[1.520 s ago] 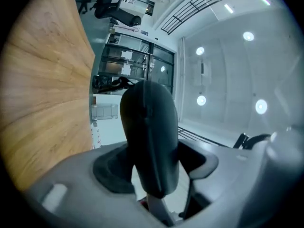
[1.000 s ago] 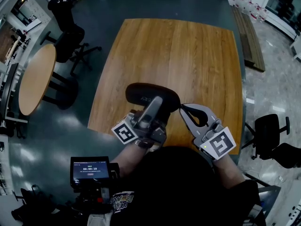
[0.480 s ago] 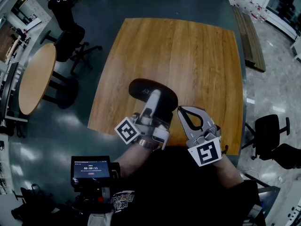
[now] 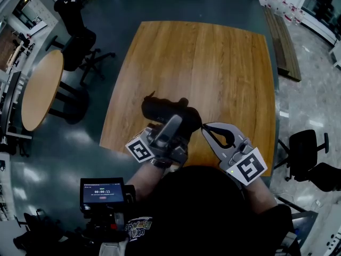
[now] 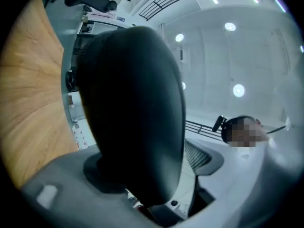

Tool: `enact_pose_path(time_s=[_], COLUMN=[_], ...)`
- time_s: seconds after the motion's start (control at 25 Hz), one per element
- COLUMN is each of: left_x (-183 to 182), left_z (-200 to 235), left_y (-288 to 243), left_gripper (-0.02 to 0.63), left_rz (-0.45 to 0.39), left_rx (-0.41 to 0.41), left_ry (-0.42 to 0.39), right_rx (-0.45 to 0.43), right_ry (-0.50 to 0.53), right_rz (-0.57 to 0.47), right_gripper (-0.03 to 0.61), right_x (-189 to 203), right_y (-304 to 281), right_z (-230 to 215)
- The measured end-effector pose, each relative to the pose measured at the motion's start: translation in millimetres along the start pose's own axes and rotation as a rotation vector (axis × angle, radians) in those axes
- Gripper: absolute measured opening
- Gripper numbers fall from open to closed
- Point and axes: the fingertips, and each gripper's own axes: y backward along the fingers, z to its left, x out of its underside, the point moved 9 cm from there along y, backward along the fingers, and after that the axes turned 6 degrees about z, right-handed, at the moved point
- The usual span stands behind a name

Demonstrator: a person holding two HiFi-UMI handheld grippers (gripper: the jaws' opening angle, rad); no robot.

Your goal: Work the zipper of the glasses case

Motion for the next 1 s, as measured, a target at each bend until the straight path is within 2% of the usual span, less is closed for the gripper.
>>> enact_pose_path(time_s=[0.16,0.24,0.28,0.36,0.44,0.48,0.6,0.68,0.84,1.0], left_x=[-6,-8,-9,-9,-7,-5,1,4,6,10], left_z=[-10,-12,-12,-13,-9,-5,6,11,16,20], left_y=[-6,-6,-6,-5,-2,0,6,9,11,13], left_gripper=[0.368,0.297,0.268,0.267,0.265,0.265,0.262,0.262,0.262,0.262], left_rz=[0.024,0.033,0.042,0.059,0.042,0.017,-0.076,-0.111,-0.122,-0.128], left_rx=[0.061,0.073,0.070,0.038,-0.024,-0.059,-0.135,-0.158,-0.166,-0.180], left_ry=[-0.063,-0.078,-0.086,-0.102,-0.078,-0.036,0.151,0.237,0.296,0.341], right_rx=[-0.149,-0.215,-0.235,-0.232,-0.166,-0.119,-0.001,0.027,0.025,0.067], right_ry=[-0.236,-0.364,-0.410,-0.443,-0.378,-0.316,-0.132,-0.070,-0.002,0.129], right_rz=[-0.096,-0.123,-0.128,-0.132,-0.120,-0.111,-0.084,-0.070,-0.038,0.036], right_gripper=[0.003,0.003,0.003,0.003,0.003,0.003,0.003,0.004,0.006,0.009], right_x=[4,7,8,8,6,4,-1,-3,-8,-8], right_y=[4,4,4,3,4,4,4,4,3,3], right_z=[-14,-21,-23,-26,-26,-26,-22,-21,-17,-11])
